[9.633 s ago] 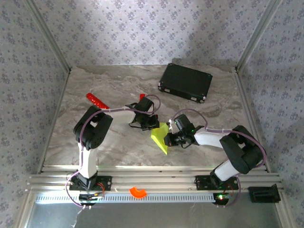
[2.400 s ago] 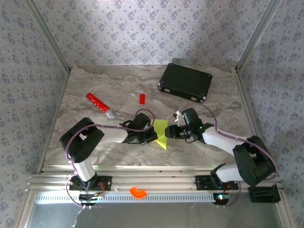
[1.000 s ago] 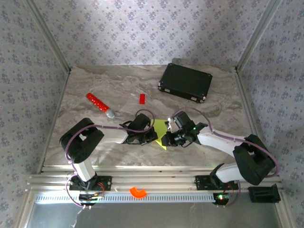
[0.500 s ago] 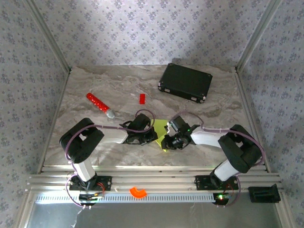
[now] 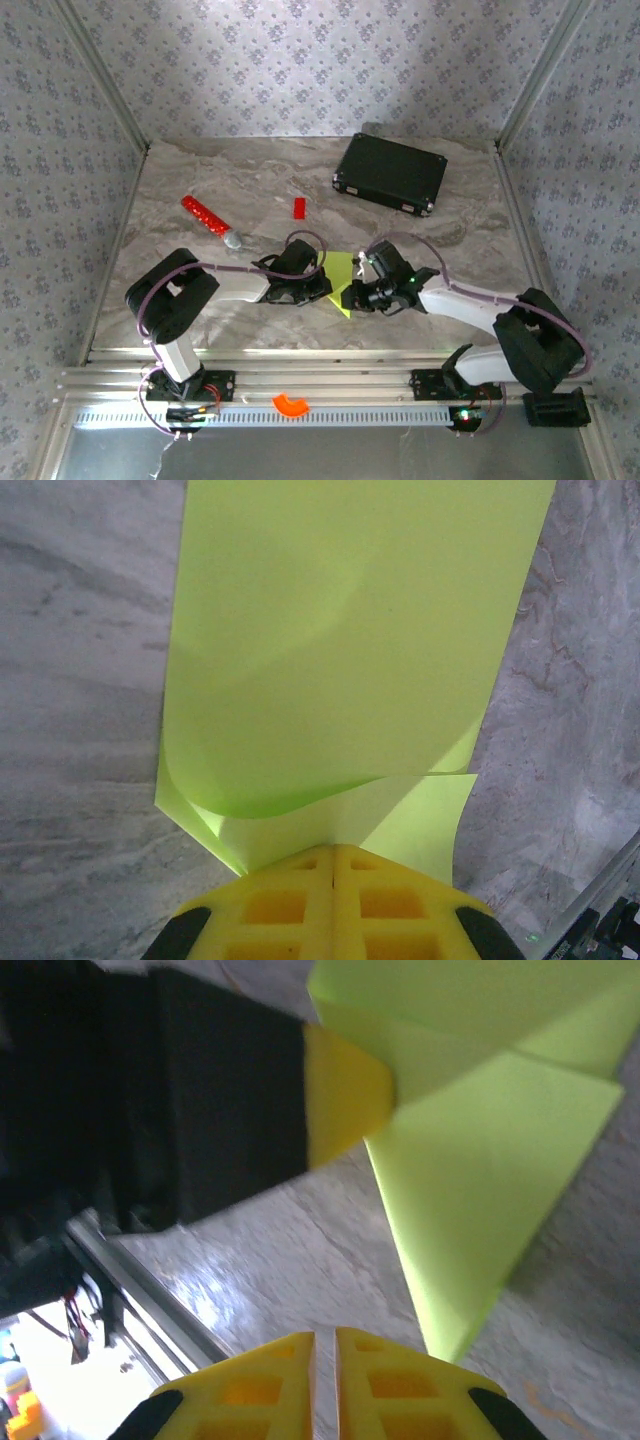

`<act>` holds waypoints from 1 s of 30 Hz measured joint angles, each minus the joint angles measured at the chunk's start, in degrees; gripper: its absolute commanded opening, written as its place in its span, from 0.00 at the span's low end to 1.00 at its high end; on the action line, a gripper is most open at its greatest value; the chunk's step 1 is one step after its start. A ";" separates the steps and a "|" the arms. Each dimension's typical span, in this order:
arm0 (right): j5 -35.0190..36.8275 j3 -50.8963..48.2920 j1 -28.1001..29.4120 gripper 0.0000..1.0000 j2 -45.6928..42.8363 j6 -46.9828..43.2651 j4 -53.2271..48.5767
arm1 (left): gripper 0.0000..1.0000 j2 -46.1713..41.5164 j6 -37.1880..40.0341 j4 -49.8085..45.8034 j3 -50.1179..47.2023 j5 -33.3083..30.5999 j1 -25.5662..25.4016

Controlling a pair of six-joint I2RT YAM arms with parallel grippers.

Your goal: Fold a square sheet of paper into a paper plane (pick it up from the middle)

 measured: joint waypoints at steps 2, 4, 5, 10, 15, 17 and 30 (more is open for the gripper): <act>-0.02 1.55 0.35 0.13 3.19 0.57 1.46 | 0.00 0.00 0.00 -0.02 0.00 0.00 -0.02; -0.02 2.97 1.09 0.13 7.28 1.01 3.28 | 0.00 0.00 0.00 -0.02 0.00 -0.02 0.00; -0.02 3.48 1.49 0.13 9.09 1.14 4.00 | 0.00 -0.02 0.00 -0.02 0.00 -0.02 0.00; 0.70 3.10 2.75 0.13 13.92 1.09 4.66 | 0.00 -0.02 0.13 -0.02 0.00 -0.02 -0.02; 0.31 -1.88 2.47 0.15 10.32 1.11 8.20 | 0.00 -0.02 0.15 -0.02 0.02 -0.02 0.00; -0.15 -4.33 2.16 0.15 7.93 1.14 8.68 | 0.00 -0.02 0.15 -0.02 0.02 -0.02 0.00; -4.81 -4.61 -1.40 0.06 -0.50 4.31 5.35 | 0.00 -0.02 0.15 0.00 0.02 -0.02 0.00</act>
